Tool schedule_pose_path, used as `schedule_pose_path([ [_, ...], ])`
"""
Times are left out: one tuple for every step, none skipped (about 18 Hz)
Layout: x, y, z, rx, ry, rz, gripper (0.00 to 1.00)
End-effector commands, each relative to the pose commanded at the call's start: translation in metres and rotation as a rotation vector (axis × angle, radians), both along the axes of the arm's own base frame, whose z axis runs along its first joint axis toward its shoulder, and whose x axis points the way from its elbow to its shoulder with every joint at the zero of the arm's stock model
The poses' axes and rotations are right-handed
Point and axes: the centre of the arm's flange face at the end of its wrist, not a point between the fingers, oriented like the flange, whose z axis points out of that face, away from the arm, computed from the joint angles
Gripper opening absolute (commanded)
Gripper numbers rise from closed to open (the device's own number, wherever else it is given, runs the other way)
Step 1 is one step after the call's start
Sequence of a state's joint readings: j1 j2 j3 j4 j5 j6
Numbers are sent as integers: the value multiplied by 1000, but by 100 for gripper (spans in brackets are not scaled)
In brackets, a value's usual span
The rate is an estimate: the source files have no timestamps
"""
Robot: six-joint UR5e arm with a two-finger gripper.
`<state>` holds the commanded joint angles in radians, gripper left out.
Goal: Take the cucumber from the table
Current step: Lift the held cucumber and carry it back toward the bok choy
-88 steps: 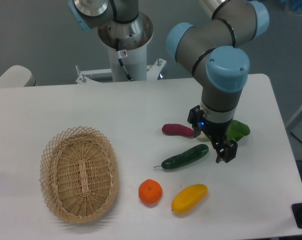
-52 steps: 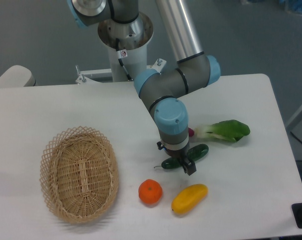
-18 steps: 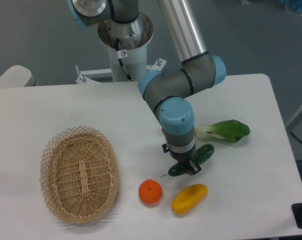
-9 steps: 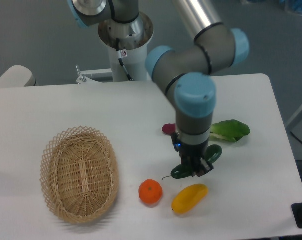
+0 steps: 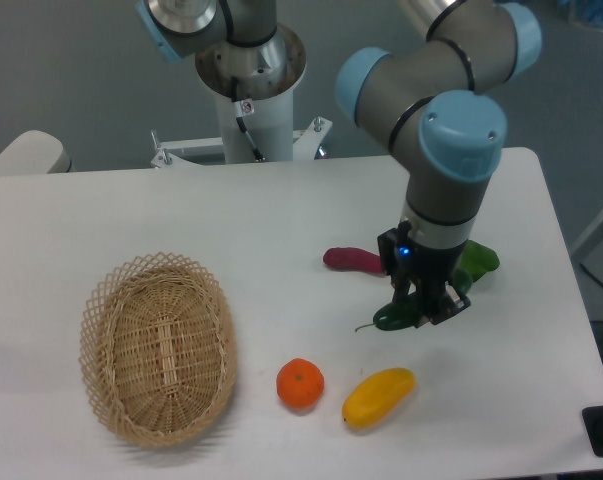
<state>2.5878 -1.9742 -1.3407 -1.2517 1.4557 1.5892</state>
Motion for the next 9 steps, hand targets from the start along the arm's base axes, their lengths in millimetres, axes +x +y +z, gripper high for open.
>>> schedule_pose_path([
  [0, -1, 1, 1, 1, 2, 33],
  [1, -2, 4, 3, 5, 2, 33],
  [1, -2, 4, 3, 5, 2, 33],
  [1, -1, 4, 3, 5, 0, 33],
  [1, -1, 4, 3, 5, 0, 33],
  [1, -2, 4, 3, 5, 2, 33],
  [1, -2, 4, 3, 5, 2, 33],
  [1, -1, 5, 4, 7, 0, 33],
  [1, -1, 5, 4, 7, 0, 33],
])
